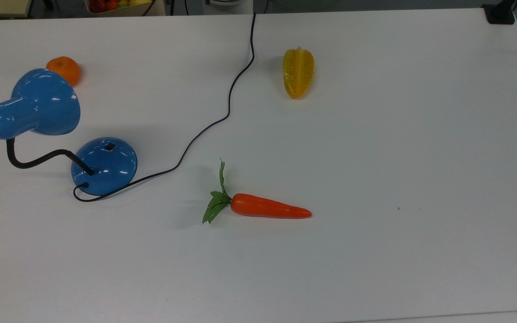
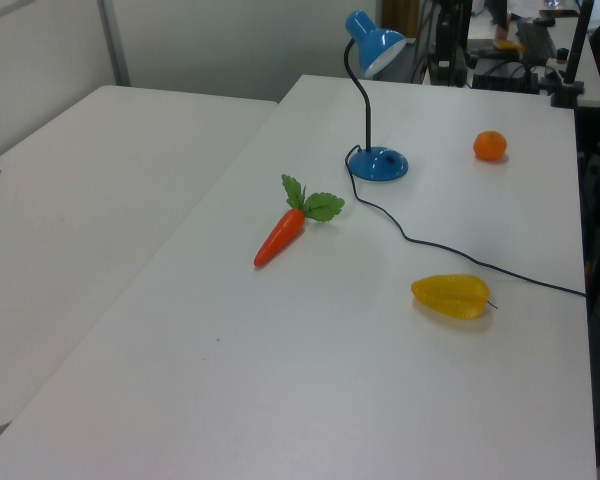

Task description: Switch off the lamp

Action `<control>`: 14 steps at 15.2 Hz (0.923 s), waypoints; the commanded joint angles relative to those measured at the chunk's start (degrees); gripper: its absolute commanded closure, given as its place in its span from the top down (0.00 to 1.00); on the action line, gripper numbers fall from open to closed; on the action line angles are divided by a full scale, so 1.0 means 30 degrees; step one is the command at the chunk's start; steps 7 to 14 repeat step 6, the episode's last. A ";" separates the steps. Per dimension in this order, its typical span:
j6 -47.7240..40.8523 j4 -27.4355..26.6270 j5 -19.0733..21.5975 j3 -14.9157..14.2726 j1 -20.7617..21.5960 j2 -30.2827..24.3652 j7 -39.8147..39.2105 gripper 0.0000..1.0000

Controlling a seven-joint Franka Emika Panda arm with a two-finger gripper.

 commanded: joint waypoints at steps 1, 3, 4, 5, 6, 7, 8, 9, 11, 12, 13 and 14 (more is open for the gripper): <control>-0.0460 -0.0343 -0.0593 -0.0124 0.0039 -0.0515 -0.0518 1.00; -0.0489 -0.0285 -0.0595 -0.0154 0.0010 -0.0514 -0.0489 1.00; -0.0518 -0.0285 -0.0595 -0.0183 0.0039 -0.0514 -0.0489 1.00; -0.0519 -0.0256 -0.0595 -0.0183 0.0010 -0.0514 -0.0489 1.00; -0.0548 -0.0226 -0.0624 -0.0241 0.0010 -0.0514 -0.0489 1.00; -0.0548 -0.0226 -0.0624 -0.0241 0.0010 -0.0514 -0.0489 1.00; -0.0548 -0.0226 -0.0624 -0.0241 0.0010 -0.0514 -0.0489 1.00; -0.0548 -0.0226 -0.0624 -0.0241 0.0010 -0.0514 -0.0489 1.00; -0.0548 -0.0226 -0.0624 -0.0241 0.0010 -0.0514 -0.0489 1.00; -0.0548 -0.0226 -0.0624 -0.0241 0.0010 -0.0514 -0.0489 1.00; -0.0548 -0.0226 -0.0624 -0.0241 0.0010 -0.0514 -0.0489 1.00; -0.0548 -0.0226 -0.0624 -0.0241 0.0010 -0.0514 -0.0489 1.00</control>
